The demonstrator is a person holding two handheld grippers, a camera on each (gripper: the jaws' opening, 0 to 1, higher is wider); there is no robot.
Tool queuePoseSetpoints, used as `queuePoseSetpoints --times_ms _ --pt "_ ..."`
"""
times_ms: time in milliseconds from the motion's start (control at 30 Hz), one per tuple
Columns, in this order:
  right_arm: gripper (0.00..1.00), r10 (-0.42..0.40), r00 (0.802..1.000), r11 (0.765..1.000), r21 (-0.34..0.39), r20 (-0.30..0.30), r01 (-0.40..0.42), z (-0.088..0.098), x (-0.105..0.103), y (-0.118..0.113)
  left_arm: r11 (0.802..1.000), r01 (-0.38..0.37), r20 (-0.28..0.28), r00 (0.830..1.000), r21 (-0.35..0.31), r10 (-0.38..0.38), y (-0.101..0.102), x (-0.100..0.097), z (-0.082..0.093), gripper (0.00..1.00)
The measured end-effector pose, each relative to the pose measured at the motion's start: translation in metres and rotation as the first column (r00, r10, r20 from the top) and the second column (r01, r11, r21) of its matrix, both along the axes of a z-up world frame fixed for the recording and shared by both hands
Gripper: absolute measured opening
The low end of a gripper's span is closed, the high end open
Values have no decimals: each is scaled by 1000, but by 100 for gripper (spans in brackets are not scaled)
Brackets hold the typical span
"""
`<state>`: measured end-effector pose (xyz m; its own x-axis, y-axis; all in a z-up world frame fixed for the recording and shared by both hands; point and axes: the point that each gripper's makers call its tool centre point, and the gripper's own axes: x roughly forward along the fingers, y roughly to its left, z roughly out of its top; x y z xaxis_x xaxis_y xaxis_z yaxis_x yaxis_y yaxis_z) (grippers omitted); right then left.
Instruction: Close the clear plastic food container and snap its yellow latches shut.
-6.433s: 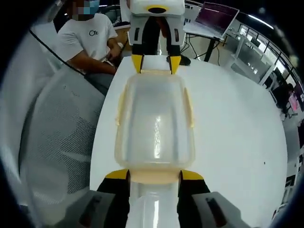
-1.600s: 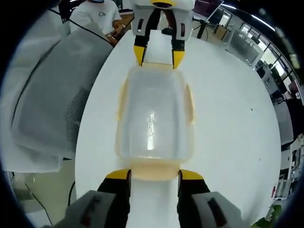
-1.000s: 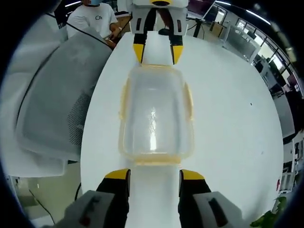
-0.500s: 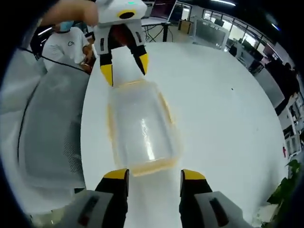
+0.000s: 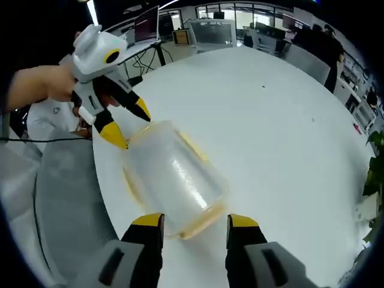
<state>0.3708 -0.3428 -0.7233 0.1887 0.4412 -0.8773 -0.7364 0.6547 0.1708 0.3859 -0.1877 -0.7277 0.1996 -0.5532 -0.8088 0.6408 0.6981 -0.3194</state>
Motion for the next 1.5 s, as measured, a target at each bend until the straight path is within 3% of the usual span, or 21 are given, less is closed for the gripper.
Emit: queuePoseSetpoints --times_ms 133,200,233,333,367,500,867,900,1033,1067,1100,1167,1500 --pt "39 -49 998 999 -18 -43 49 -8 -4 -2 996 -82 -39 996 -39 81 -3 1 -2 46" --pt "37 -73 996 997 16 -53 74 -8 -5 4 996 -79 -43 996 -33 78 -3 0 -5 46" --pt "37 -120 990 991 49 -72 124 -8 -4 9 997 -78 -52 996 -25 77 -5 -3 -9 46" --pt "37 -155 983 987 14 -96 157 -15 -4 2 997 -74 -52 996 -27 73 -10 -7 -11 46" --pt "38 -199 974 978 44 -108 205 -13 -2 6 997 -75 -52 996 -29 74 -11 -6 -12 46" --pt "35 -177 976 982 41 -124 184 -14 -5 11 995 -81 -64 995 -52 78 -17 -7 -13 45" --pt "36 -220 966 974 30 -134 226 -15 -5 14 996 -82 -57 995 -38 80 -19 -8 -13 44" --pt "36 -221 966 974 18 -132 225 -15 -6 15 992 -115 -67 991 -45 112 -21 -8 -13 44" --pt "35 -206 968 978 6 -144 209 -15 -8 16 992 -120 -92 989 -46 116 -21 -10 -14 42" --pt "35 -203 968 979 6 -145 206 -16 -7 17 996 -73 -109 991 41 77 -7 -17 -21 40" --pt "35 -215 966 976 0 -146 217 -15 -7 18 992 -116 -90 990 -40 112 -24 -8 -21 40" --pt "38 -255 951 965 21 -177 262 -18 -9 19 992 -127 -110 986 -28 123 -22 -8 -23 40" --pt "40 -257 952 962 48 -167 268 -17 -7 18 990 -126 -98 988 -63 119 -23 -8 -14 42"
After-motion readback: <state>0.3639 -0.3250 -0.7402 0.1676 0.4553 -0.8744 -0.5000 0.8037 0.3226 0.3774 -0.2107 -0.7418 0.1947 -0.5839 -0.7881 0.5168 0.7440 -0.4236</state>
